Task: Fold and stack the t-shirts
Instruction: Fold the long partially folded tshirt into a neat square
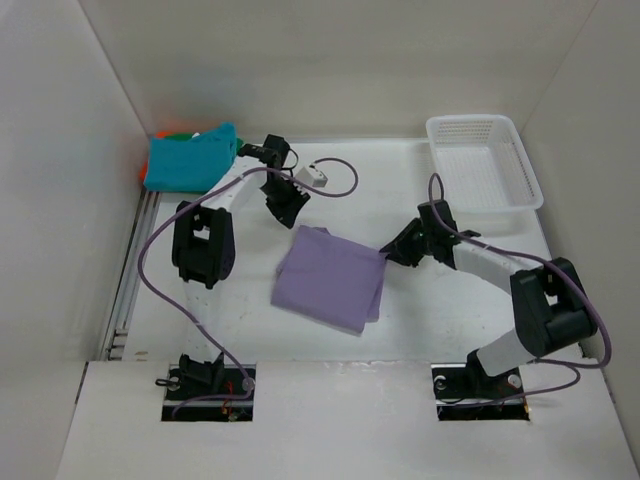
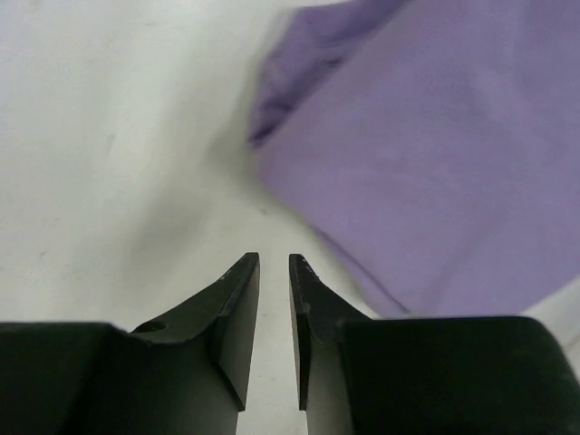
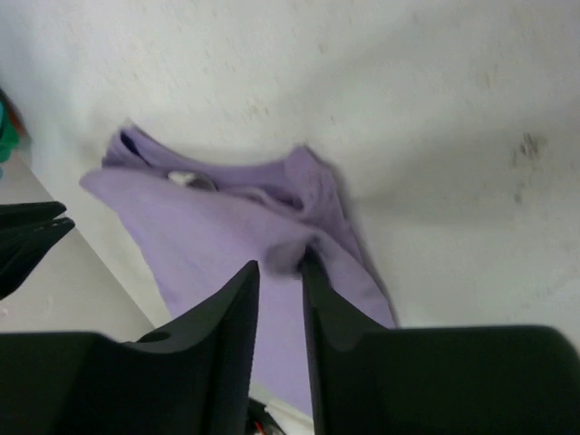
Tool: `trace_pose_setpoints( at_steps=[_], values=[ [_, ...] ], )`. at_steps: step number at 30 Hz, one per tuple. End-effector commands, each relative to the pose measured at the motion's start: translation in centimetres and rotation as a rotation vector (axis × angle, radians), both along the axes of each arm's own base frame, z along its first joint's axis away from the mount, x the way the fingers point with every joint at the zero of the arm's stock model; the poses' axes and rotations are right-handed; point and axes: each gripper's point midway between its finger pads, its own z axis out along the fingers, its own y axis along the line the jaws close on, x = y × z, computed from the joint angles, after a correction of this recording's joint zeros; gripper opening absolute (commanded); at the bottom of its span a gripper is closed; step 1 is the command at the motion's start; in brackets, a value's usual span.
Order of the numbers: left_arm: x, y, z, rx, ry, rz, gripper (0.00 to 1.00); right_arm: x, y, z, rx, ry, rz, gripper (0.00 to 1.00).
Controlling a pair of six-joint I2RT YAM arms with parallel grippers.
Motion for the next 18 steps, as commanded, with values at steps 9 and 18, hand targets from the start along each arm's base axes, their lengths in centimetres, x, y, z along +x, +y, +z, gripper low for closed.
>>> trace_pose_setpoints(
  at_steps=[9, 18],
  values=[
    [4.4, 3.2, 6.1, -0.124, -0.166, 0.291, 0.51, 4.0, -0.8, 6.8, -0.055, -0.284, -0.005, 0.32],
    [-3.6, 3.5, 4.7, -0.208, 0.022, 0.33, 1.0, -4.1, 0.6, 4.1, -0.134, -0.217, 0.072, 0.6]
  ],
)
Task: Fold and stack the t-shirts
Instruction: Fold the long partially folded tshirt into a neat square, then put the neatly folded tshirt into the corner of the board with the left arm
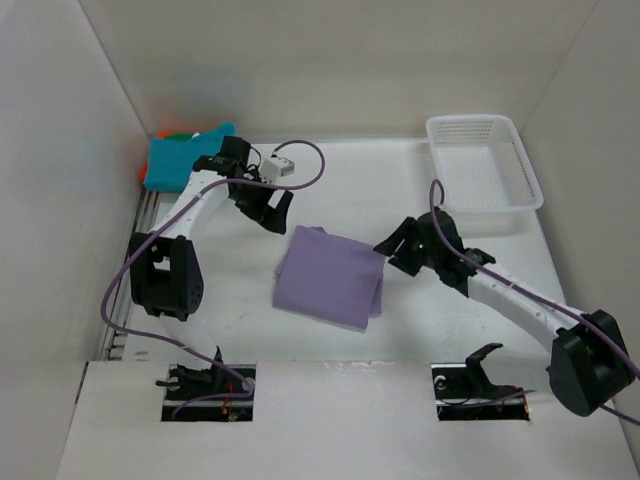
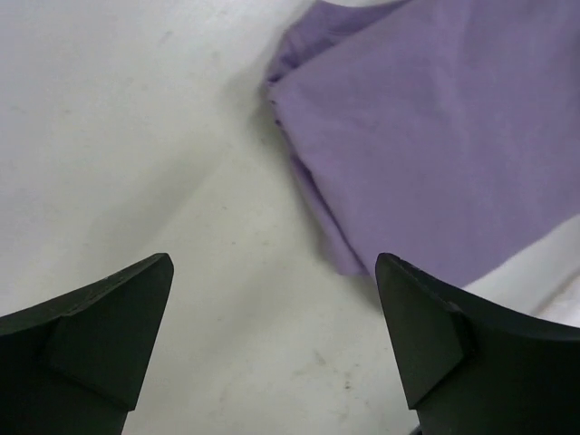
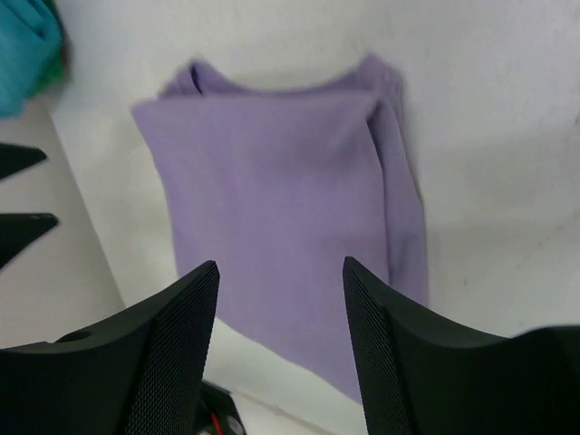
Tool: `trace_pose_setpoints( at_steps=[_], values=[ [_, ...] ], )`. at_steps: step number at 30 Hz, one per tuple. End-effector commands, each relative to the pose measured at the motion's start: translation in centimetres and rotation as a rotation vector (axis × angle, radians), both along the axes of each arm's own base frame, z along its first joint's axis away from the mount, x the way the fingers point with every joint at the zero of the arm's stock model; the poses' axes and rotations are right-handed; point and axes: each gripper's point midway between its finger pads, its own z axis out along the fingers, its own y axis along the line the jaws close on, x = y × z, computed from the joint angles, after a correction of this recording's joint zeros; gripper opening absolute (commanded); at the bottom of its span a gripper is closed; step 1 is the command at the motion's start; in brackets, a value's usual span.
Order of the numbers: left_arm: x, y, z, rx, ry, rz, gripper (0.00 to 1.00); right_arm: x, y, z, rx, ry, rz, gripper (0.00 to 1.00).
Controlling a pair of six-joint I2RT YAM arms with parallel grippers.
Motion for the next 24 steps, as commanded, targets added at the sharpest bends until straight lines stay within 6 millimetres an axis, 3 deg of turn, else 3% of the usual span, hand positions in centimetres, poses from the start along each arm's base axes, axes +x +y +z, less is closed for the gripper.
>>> trace_pose_setpoints(
  at_steps=[1, 5, 11, 15, 22, 24],
  values=[
    [-2.5, -0.8, -1.1, -0.094, 0.101, 0.014, 1.0, -2.8, 0.2, -3.0, -0.072, 0.067, 0.006, 0.62],
    [-3.0, 0.1, -3.5, -0.127, 0.197, 0.091, 1.0, -4.0, 1.2, -5.5, -0.087, 0.131, -0.003, 0.65],
    [-4.7, -0.1, -6.5, -0.122, 0.243, 0.095, 1.0, -4.7, 3.5, -8.8, -0.154, 0.206, 0.037, 0.65],
    [-5.4, 0.0, -8.6, -0.106, 0.265, 0.116, 1.0, -5.4, 4.5, -11.1, -0.191, 0.271, 0.047, 0.58],
    [-6.2, -1.3, -9.9, -0.134, 0.266, 0.122, 1.0, -6.3, 6.9, -12.4, -0.193, 0.305, 0.081, 0.45],
    [-6.7, -1.7, -10.4, -0.131, 0.284, 0.117, 0.94, -6.2, 7.2, -12.3, -0.191, 0.304, 0.083, 0.45]
  ],
)
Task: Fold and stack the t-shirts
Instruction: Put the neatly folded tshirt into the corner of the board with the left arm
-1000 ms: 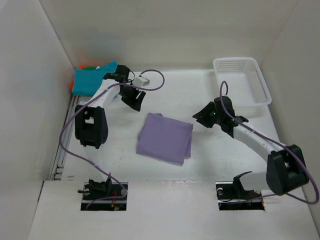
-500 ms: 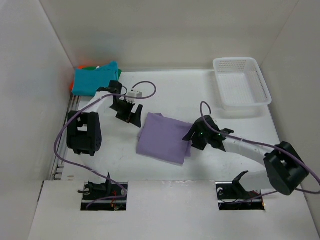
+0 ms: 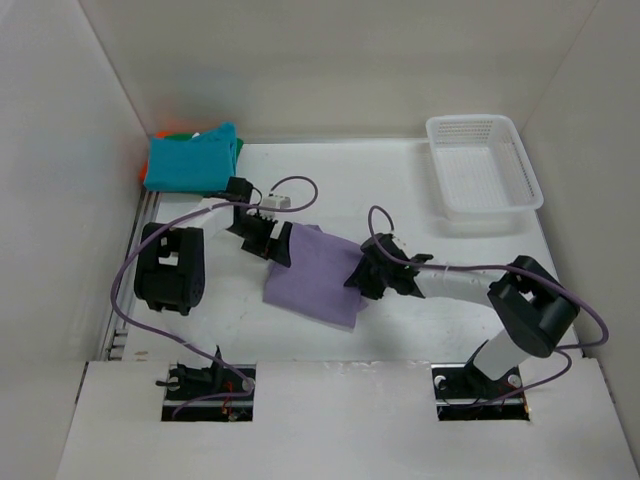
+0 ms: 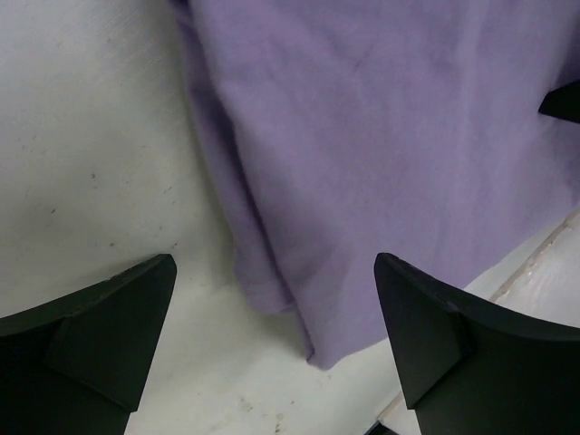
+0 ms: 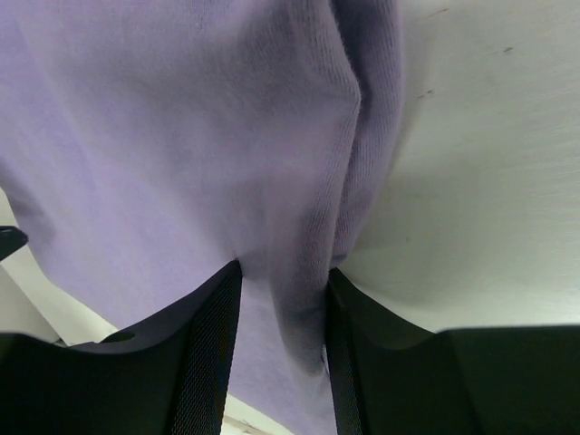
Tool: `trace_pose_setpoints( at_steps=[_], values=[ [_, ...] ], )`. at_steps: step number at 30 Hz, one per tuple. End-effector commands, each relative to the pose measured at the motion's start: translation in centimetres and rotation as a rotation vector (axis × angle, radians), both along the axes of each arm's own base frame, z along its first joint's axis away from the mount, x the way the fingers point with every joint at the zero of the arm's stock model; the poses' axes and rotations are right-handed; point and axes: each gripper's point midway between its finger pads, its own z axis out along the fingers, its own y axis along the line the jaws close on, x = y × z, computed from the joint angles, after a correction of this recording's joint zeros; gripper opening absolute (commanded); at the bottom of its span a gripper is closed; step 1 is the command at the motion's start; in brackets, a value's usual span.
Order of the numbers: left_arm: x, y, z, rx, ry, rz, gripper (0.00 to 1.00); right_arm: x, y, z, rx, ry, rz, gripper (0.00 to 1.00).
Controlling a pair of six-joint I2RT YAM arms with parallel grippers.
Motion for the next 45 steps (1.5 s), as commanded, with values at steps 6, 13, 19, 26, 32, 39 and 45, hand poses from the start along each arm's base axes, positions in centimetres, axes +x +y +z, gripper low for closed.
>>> trace_pose_setpoints(
  at_steps=[6, 13, 19, 26, 32, 39, 45],
  values=[
    [-1.1, -0.8, -3.9, 0.072, 0.047, -0.004, 0.66, -0.7, -0.3, -1.6, -0.059, 0.037, -0.009, 0.45],
    [-1.2, -2.3, -5.1, 0.124, 0.094, -0.019, 0.41, -0.4, -0.1, -0.9, -0.05, 0.016, -0.001, 0.45],
    [-3.5, -5.1, -4.9, 0.033, 0.193, -0.076, 0.0, 0.0, 0.4, -0.7, -0.042, 0.01, 0.005, 0.46],
    [1.7, -2.8, 1.2, -0.016, -0.021, 0.029, 0.0, -0.4, 0.1, 0.6, -0.008, -0.018, 0.007, 0.47],
    [9.2, 2.6, 7.4, 0.213, -0.425, 0.107, 0.0, -0.9, -2.2, 3.4, 0.03, -0.078, -0.045, 0.49],
    [14.1, 6.1, 8.7, 0.322, -0.521, 0.196, 0.0, -0.6, -5.7, 6.3, 0.061, -0.15, -0.129, 0.49],
    [18.8, 8.1, 10.7, 0.401, -0.616, 0.249, 0.0, -1.0, -8.8, 7.2, 0.07, -0.188, -0.198, 0.49]
  ],
)
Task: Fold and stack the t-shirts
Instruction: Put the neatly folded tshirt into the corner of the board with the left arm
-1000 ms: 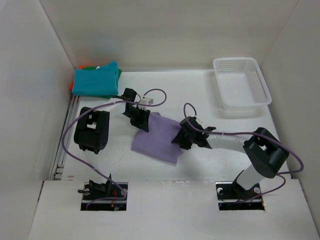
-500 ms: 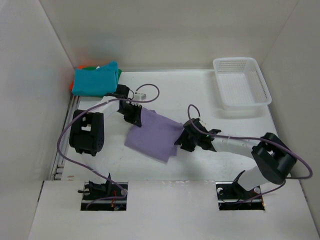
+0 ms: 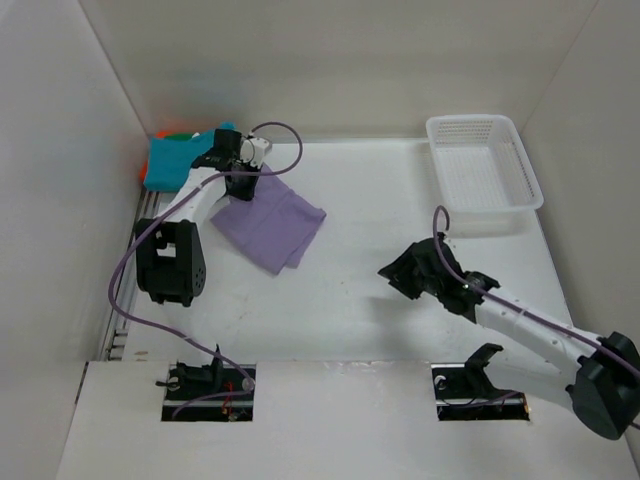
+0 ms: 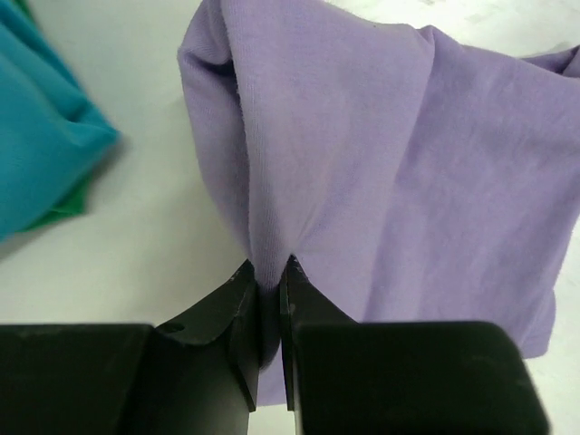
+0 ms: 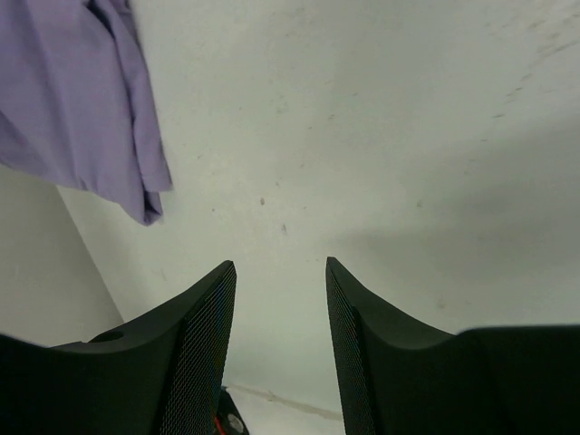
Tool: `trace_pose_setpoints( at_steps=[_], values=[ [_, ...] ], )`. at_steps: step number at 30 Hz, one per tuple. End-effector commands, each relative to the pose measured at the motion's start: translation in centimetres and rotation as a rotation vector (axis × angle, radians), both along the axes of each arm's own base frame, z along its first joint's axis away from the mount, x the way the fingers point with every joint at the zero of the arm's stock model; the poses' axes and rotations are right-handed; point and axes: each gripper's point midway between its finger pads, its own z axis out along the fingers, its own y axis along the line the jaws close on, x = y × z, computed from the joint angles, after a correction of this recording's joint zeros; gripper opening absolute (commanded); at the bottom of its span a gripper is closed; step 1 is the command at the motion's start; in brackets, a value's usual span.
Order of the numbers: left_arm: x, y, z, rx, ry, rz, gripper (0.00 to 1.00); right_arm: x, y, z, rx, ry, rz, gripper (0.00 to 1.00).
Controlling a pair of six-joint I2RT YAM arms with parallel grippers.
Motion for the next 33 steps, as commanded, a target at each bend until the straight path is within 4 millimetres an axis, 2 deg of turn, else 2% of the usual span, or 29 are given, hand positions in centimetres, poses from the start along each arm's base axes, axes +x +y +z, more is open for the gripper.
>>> trace_pose_setpoints(
  at_steps=[1, 7, 14, 22, 25, 33],
  values=[
    [4.4, 1.7, 3.8, 0.073, -0.159, 0.039, 0.0, -0.5, -2.3, -0.4, -0.031, -0.004, -0.049, 0.49],
    [8.1, 2.8, 8.1, 0.077, -0.264, 0.083, 0.0, -2.1, -4.4, -1.2, -0.044, 0.012, -0.086, 0.49],
    [10.1, 4.5, 12.1, 0.054, -0.324, 0.122, 0.0, -3.4, -5.7, -2.1, -0.044, 0.029, -0.113, 0.49],
    [11.6, 9.5, 17.5, 0.03, -0.394, 0.183, 0.0, -4.4, -6.7, -2.8, -0.044, 0.043, -0.133, 0.49],
    [11.8, 11.9, 18.0, 0.041, -0.399, 0.208, 0.0, -4.5, -7.0, -3.0, -0.046, 0.046, -0.137, 0.49],
    [11.8, 18.6, 17.9, 0.042, -0.403, 0.294, 0.0, -4.3, -7.3, -3.1, -0.052, 0.052, -0.147, 0.5]
  ],
)
